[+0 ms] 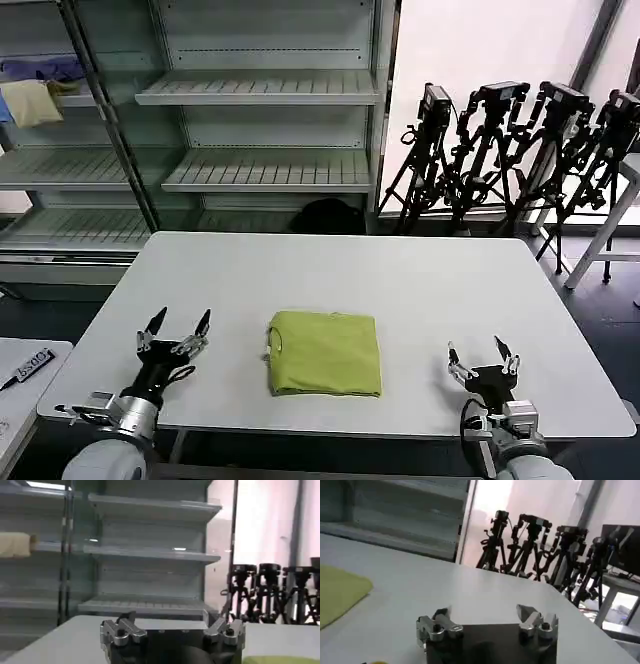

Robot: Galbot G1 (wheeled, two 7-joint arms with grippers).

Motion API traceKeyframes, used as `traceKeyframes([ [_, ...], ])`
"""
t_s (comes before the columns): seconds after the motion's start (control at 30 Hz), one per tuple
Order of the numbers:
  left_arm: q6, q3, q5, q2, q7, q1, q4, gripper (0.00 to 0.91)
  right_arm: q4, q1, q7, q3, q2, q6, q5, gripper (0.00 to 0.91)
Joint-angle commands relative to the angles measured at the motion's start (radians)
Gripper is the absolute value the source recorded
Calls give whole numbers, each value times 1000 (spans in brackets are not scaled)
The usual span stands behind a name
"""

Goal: Fold and organize the clothes.

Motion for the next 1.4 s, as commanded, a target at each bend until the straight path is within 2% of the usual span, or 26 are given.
traceKeyframes([
  [0.03, 7, -82, -66, 54, 15, -40, 63, 907, 6, -14, -89, 94, -33, -40, 102, 907],
  [0.2, 20, -81, -63, 39, 16, -39, 47, 907, -9, -7, -96, 72, -15, -29, 6, 907],
  [0.37, 29, -80, -64, 31, 16, -37, 41, 907, 12, -20, -92, 73, -20, -22, 4, 907],
  [0.47, 36, -81, -65, 32, 17, -39, 39, 907, 27, -28, -87, 82, -32, -27, 30, 907],
  [0.53, 42, -84, -67, 34, 18, -40, 34, 907, 43, -39, -95, 90, -43, -33, 93, 907],
  [0.67, 51, -89, -71, 39, 20, -37, 21, 907, 76, -59, -112, 93, -52, -32, 153, 907],
  [0.97, 73, -112, -155, 60, 18, -28, 5, 907, 120, -65, -113, 50, -40, -20, 171, 907],
  [1.23, 68, -121, -226, 108, 14, -36, 24, 907, 173, -48, -98, 42, -62, -73, 193, 907],
  [1.27, 66, -121, -236, 113, 12, -38, 28, 907, 178, -42, -106, 43, -63, -98, 191, 907],
  [1.4, 60, -112, -238, 132, -5, -40, 34, 907, 180, -41, -136, 51, -71, -91, 185, 907],
])
